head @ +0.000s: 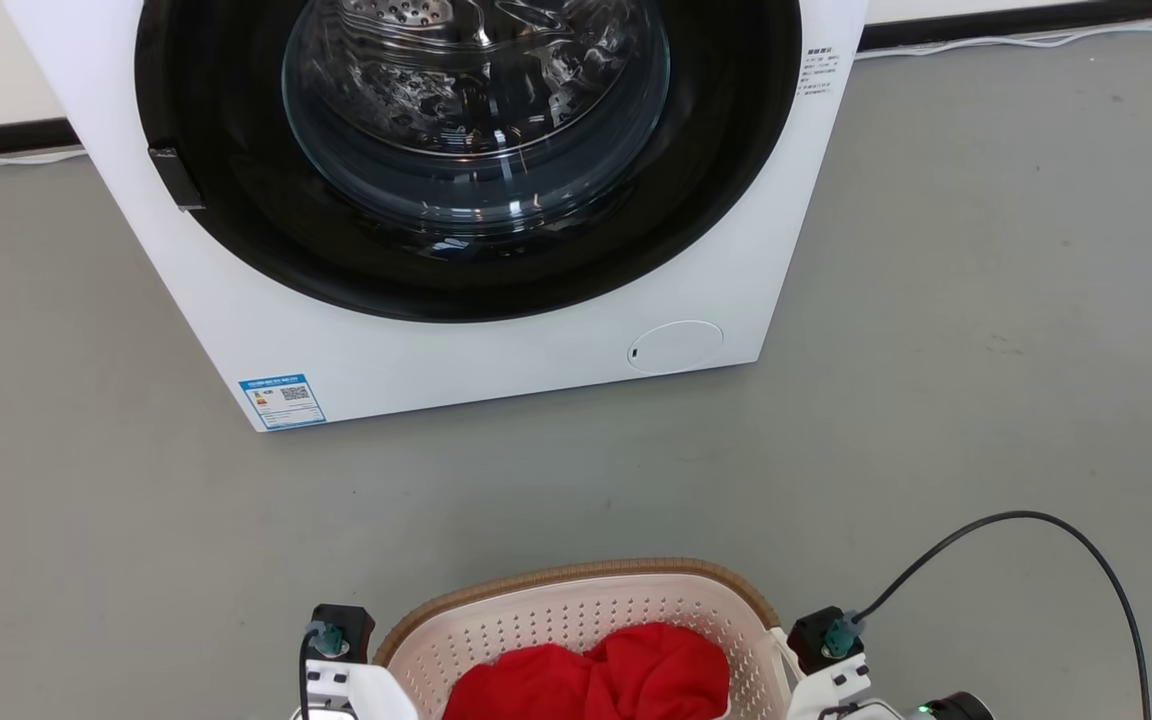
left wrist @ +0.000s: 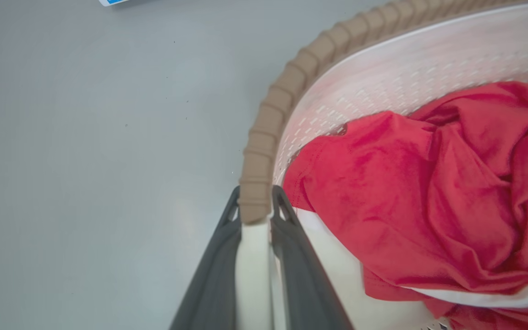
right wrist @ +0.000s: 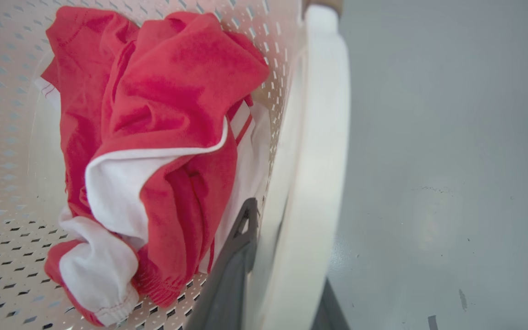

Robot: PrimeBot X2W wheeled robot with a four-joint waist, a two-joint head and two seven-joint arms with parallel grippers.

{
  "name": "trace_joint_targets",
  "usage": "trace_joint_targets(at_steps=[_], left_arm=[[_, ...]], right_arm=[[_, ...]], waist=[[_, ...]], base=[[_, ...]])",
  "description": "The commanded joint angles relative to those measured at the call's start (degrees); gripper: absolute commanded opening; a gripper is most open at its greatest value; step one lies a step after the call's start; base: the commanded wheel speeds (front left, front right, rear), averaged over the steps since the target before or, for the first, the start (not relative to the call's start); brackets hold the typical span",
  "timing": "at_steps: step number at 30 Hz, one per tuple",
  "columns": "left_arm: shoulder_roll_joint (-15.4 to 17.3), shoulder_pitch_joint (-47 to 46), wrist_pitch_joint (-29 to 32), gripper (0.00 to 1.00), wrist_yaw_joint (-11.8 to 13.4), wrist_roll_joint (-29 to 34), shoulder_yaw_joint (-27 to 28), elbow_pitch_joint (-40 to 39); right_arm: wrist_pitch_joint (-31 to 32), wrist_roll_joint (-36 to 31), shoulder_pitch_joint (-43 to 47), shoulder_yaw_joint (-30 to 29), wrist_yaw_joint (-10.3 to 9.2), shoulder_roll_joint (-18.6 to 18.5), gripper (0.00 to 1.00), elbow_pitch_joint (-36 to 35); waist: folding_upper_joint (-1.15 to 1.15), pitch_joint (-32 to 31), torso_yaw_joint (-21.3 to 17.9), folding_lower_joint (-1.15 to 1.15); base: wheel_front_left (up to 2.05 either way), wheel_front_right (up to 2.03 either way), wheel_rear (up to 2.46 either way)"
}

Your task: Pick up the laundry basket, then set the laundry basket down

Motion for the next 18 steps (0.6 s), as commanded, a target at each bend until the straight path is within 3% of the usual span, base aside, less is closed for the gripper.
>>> trace_joint_targets(at_steps=[1,18], left_arm=[[-1.14,-3.52,-1.94,0.0,-1.45,0.1,0.39,-2.09],[-1.14,-3.74,-2.3,0.0,-1.18,-2.43,-2.03,-1.72]], right_arm=[[-0.24,-0.37,-0.05,2.0,1.47,2.35,0.0,-1.66],[-0.54,0.94,-0.16,3.26,1.47,2.35,0.0,-1.28]], waist=[[0.0,-0.04,0.04,0.0],[0.0,-0.5,0.05,0.0]], base=[[0.0,0.0,0.0],[0.0,0.0,0.0]])
